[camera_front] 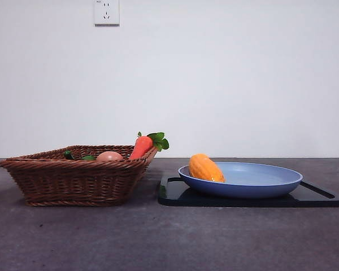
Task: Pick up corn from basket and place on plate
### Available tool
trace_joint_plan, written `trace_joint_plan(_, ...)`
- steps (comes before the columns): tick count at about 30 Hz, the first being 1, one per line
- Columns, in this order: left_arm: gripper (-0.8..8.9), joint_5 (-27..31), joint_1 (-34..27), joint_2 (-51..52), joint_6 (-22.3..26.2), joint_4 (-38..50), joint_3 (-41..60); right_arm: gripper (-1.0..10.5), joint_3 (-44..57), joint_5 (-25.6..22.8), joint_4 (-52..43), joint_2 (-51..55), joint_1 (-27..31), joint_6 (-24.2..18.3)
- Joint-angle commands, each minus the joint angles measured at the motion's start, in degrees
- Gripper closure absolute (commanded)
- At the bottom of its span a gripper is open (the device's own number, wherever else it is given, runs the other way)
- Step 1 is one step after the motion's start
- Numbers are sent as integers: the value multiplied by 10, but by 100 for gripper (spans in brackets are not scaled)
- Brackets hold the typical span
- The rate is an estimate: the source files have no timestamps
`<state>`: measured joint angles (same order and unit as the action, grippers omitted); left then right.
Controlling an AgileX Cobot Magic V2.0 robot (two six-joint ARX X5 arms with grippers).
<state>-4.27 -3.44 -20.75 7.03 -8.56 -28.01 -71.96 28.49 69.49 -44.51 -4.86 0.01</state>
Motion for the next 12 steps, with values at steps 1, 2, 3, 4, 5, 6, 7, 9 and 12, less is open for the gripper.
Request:
trace_joint_plan(1, 806, 3, -9, 52, -19, 9, 62, 942, -9, 0, -5, -3, -2, -5)
trace_joint_plan(2, 806, 3, -10, 69, -26, 8, 82, 942, -9, 0, -5, -3, -2, -5)
trace_joint_plan(3, 806, 3, -12, 90, -35, 8, 106, 942, -9, 0, -5, -3, -2, -5)
trace_joint_plan(4, 806, 3, -12, 109, -40, 8, 128, 942, -9, 0, -5, -3, -2, -5)
trace_joint_plan(5, 806, 3, -13, 125, -45, 8, 147, 942, -9, 0, -5, -3, -2, -5)
trace_joint_plan(6, 806, 3, -13, 143, -49, 8, 167, 942, -9, 0, -5, -3, -2, -5)
trace_joint_plan(7, 806, 3, -13, 161, -53, 8, 184, 942, -9, 0, -5, -3, -2, -5)
trace_joint_plan(9, 806, 3, -13, 188, -62, 6, 211, 942, -9, 0, -5, -3, -2, -5)
trace_joint_plan(12, 806, 3, -13, 206, -69, 0, 234, 942, -9, 0, -5, -3, -2, -5)
